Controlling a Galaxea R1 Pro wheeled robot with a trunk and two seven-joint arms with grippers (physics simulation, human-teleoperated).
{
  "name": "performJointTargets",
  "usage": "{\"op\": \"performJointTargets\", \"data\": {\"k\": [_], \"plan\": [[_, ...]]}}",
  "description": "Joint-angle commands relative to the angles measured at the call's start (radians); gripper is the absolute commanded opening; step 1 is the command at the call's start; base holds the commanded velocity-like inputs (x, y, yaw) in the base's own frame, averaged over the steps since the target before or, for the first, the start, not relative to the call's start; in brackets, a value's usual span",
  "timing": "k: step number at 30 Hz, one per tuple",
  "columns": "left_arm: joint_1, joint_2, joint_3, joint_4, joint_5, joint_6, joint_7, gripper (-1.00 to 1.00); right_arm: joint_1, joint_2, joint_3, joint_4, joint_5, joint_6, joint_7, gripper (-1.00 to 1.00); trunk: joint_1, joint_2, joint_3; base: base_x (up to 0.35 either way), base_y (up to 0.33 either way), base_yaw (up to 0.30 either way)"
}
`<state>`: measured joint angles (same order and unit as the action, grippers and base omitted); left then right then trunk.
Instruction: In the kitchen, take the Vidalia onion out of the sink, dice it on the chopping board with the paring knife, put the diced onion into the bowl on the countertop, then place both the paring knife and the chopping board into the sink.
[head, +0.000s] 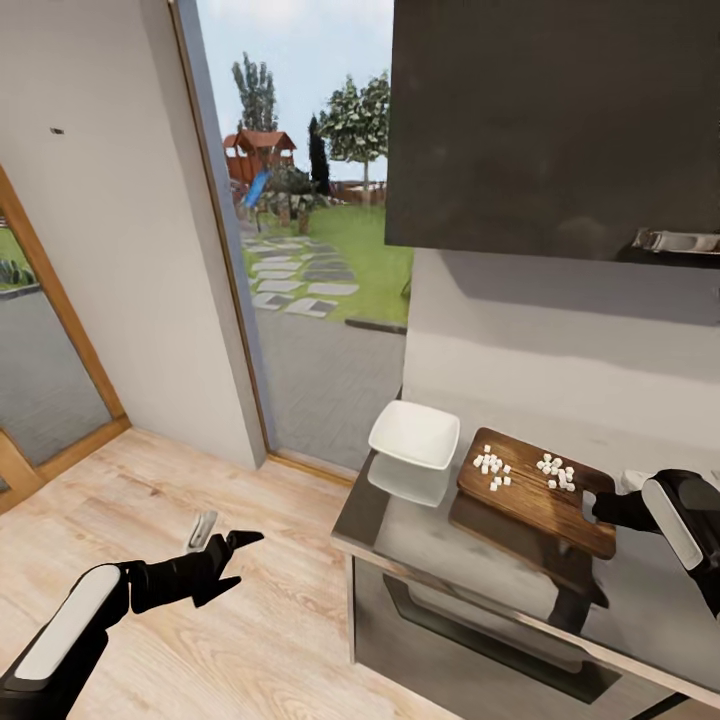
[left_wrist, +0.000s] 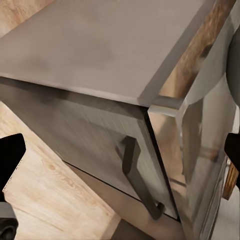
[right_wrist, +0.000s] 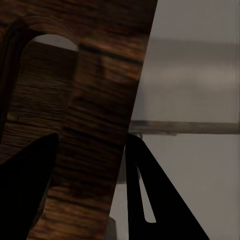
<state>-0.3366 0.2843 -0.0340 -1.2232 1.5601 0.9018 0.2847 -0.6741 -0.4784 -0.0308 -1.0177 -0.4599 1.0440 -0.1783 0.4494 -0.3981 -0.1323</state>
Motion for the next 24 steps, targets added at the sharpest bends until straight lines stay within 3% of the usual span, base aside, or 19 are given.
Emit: {"op": "performJointTargets", "data": {"k": [1,24], "plan": [[-0.001,-0.002,-0.001,-0.001,0.005,0.0,0.009,1.0,-0.001,0.0,0.0,-0.001,-0.011,0.003,-0.01,-1.0,0.001,-0.002,-0.001,0.0,0.0,0.0],[-0.001,-0.01,0.0,-0.001,-0.007,0.0,0.009,1.0,-0.001,0.0,0.0,-0.001,-0.011,0.003,-0.01,-1.0,0.001,-0.002,0.036,0.052,0.0,0.0]]}}
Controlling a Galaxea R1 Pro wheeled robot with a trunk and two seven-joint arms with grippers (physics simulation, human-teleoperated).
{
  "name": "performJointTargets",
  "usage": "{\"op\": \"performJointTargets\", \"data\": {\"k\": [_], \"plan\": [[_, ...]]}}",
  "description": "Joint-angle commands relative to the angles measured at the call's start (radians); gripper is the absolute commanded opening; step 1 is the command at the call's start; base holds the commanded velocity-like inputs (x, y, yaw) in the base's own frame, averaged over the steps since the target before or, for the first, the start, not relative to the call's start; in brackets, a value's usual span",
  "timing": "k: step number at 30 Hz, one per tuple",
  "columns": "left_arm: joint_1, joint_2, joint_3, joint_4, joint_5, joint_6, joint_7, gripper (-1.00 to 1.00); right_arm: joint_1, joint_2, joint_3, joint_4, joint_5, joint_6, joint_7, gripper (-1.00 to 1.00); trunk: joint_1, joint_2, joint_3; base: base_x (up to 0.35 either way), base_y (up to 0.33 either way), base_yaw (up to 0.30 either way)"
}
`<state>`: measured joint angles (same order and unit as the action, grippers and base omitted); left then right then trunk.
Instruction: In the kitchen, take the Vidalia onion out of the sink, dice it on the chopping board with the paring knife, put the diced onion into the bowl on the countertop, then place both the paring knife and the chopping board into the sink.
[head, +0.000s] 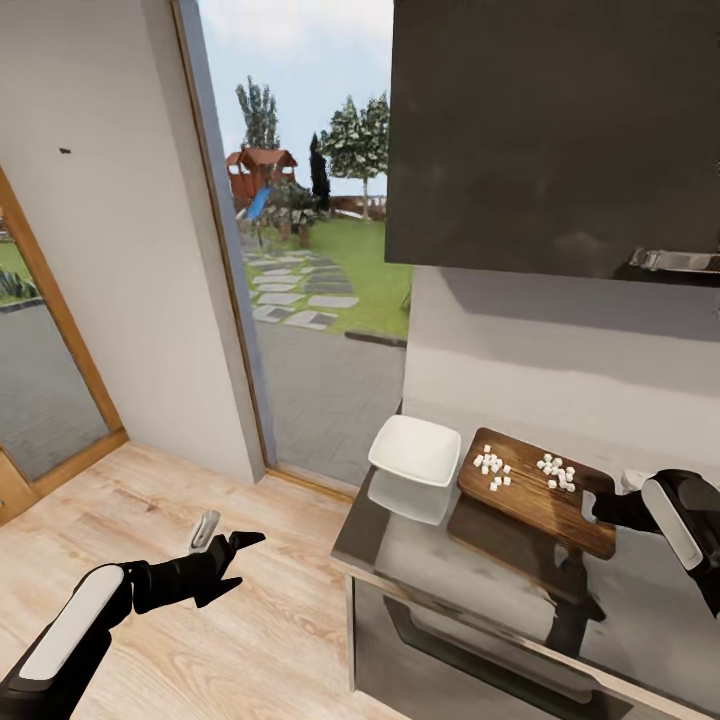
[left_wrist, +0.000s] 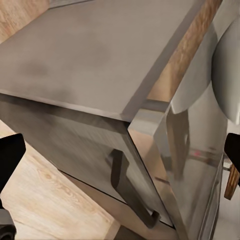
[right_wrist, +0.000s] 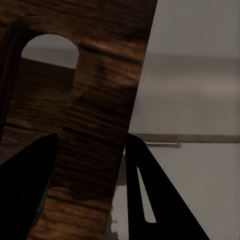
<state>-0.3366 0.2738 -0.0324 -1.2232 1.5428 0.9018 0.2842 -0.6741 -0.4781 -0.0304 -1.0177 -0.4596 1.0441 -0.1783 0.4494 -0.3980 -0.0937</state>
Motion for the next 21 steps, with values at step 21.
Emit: {"op": "performJointTargets", "data": {"k": [21], "plan": [[-0.001,0.001,-0.002,-0.001,0.01,0.0,0.01,1.0,-0.001,-0.001,0.0,-0.001,-0.011,0.003,-0.01,-1.0,0.001,-0.002,0.031,0.0,-0.012,0.0]]}}
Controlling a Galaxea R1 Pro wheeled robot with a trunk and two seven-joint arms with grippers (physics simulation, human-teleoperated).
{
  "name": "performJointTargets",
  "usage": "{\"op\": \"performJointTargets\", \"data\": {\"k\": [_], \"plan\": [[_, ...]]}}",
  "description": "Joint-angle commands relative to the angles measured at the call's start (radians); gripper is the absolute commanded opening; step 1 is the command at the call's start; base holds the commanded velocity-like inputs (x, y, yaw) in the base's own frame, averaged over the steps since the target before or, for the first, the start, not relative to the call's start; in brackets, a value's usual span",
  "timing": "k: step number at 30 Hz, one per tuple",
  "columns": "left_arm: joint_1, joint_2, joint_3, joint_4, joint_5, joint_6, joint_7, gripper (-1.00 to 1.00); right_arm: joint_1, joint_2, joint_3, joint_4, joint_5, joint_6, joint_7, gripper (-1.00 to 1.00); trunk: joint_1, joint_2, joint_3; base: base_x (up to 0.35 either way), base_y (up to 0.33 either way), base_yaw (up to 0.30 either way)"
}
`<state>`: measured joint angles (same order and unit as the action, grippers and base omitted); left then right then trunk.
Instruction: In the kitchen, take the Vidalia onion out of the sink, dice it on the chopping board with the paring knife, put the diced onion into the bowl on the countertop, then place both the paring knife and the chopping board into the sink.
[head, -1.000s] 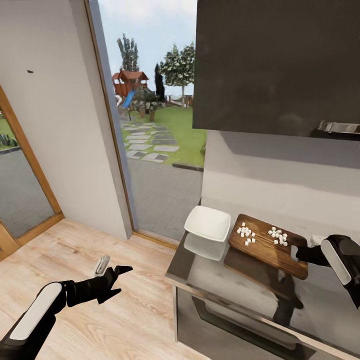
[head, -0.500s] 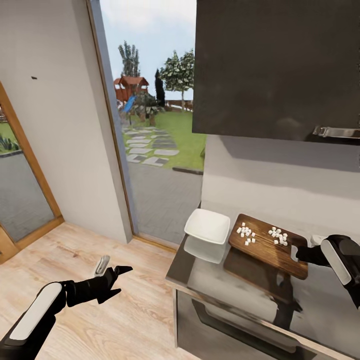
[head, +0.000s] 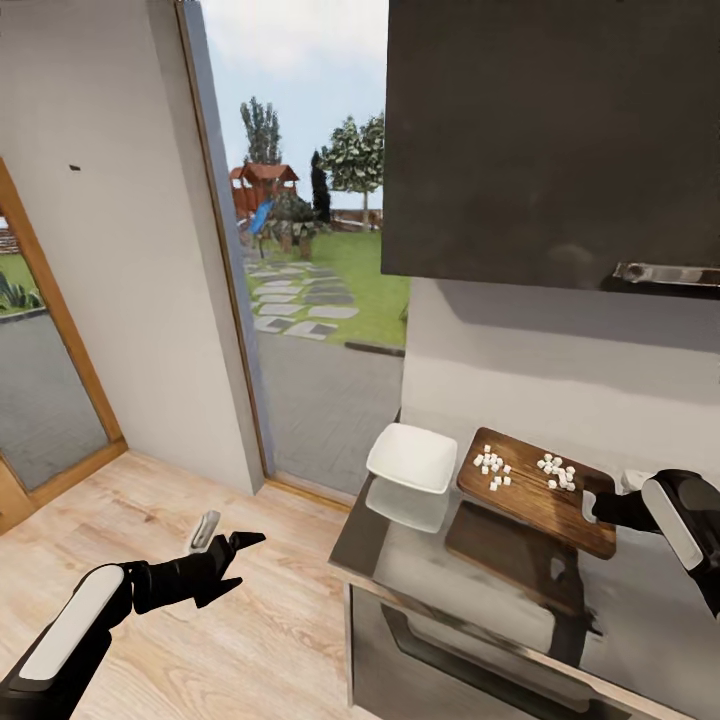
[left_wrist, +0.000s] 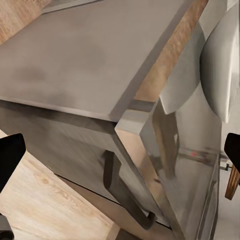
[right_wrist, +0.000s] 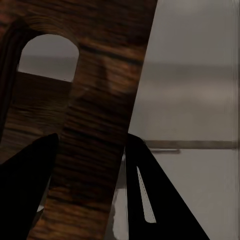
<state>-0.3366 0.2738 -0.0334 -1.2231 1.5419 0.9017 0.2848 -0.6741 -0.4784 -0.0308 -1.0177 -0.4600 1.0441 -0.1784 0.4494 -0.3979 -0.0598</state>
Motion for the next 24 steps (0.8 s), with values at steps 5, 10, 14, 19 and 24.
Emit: {"op": "performJointTargets", "data": {"k": [5,10,14,19,24], "plan": [[-0.001,0.001,-0.001,-0.001,0.01,0.0,0.01,1.0,-0.001,-0.001,0.0,-0.001,-0.011,0.003,-0.029,-1.0,0.001,-0.002,0.006,0.0,-0.03,0.0],[-0.001,0.001,-0.001,-0.001,0.01,0.0,0.01,1.0,-0.002,-0.001,0.0,-0.001,-0.011,0.003,-0.085,-1.0,0.001,-0.002,0.014,0.0,-0.004,0.0],[-0.001,0.001,-0.001,-0.001,0.01,0.0,0.01,1.0,-0.002,0.0,0.001,-0.001,-0.011,0.003,-0.091,-1.0,0.001,-0.002,0.02,0.0,0.0,0.0],[-0.001,0.001,-0.001,-0.001,0.01,0.0,0.01,1.0,-0.001,0.0,0.002,-0.001,-0.011,0.003,-0.093,-1.0,0.001,-0.002,0.028,0.0,0.0,0.0],[-0.001,0.001,-0.001,-0.001,0.01,0.0,0.009,1.0,-0.001,0.001,0.002,-0.001,-0.011,0.003,-0.093,-1.0,0.001,-0.002,0.036,0.0,0.0,0.0]]}}
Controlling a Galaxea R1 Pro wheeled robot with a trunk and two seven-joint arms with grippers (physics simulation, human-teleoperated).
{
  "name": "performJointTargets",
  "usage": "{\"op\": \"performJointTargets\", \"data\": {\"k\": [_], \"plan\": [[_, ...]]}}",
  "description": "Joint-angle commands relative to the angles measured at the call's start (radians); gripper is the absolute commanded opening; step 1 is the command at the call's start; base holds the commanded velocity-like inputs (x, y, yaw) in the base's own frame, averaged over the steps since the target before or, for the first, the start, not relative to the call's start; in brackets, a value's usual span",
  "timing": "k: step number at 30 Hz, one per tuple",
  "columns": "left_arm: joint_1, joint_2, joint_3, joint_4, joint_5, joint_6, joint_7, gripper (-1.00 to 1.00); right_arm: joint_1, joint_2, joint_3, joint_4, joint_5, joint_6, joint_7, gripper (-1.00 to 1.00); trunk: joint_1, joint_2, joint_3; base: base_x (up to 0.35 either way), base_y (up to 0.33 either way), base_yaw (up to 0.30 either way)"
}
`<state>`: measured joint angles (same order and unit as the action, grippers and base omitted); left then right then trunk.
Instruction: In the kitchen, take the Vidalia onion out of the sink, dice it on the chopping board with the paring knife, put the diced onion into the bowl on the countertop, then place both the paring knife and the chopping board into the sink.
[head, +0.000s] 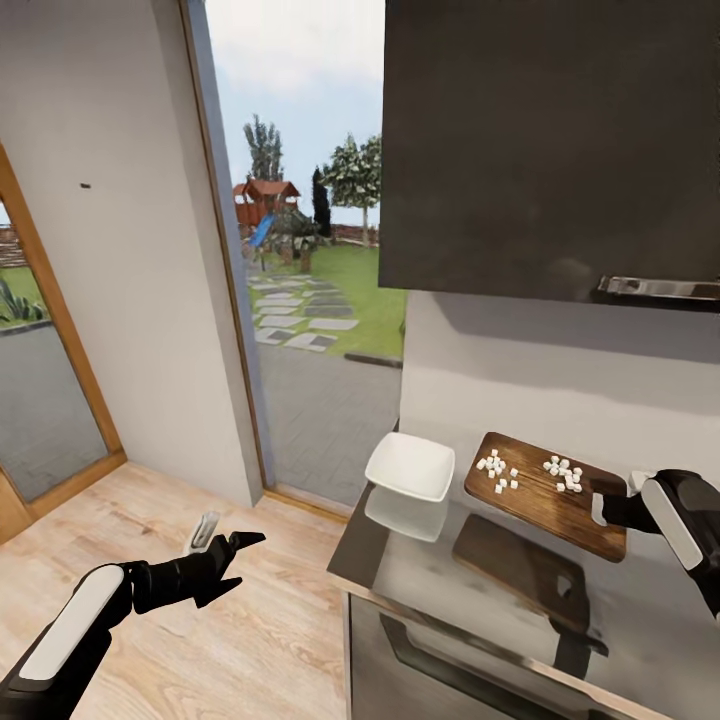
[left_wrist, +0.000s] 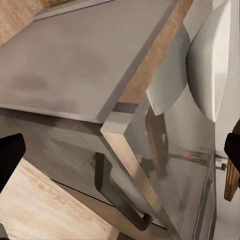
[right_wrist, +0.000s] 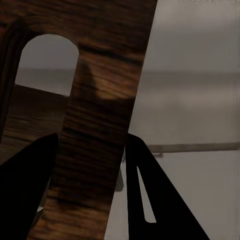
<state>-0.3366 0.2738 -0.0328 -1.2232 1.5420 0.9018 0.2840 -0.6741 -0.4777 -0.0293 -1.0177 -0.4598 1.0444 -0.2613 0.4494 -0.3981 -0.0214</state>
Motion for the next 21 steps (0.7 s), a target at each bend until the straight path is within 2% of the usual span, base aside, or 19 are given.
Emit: {"op": "performJointTargets", "data": {"k": [1,7,21], "plan": [[-0.001,0.001,-0.001,-0.001,0.01,0.0,0.01,1.0,-0.001,0.0,0.0,-0.001,-0.011,0.003,-0.01,-1.0,0.001,-0.002,-0.001,0.0,0.0,0.0],[-0.001,0.001,-0.002,-0.001,0.01,0.0,0.009,1.0,-0.001,-0.001,0.0,-0.001,-0.011,0.003,-0.01,-1.0,0.001,-0.002,0.009,0.043,0.0,0.0],[-0.001,-0.001,-0.002,-0.001,0.01,0.0,0.011,1.0,-0.001,-0.001,0.0,-0.001,-0.011,0.003,-0.01,-1.0,0.001,-0.002,0.032,0.138,0.0,0.0]]}}
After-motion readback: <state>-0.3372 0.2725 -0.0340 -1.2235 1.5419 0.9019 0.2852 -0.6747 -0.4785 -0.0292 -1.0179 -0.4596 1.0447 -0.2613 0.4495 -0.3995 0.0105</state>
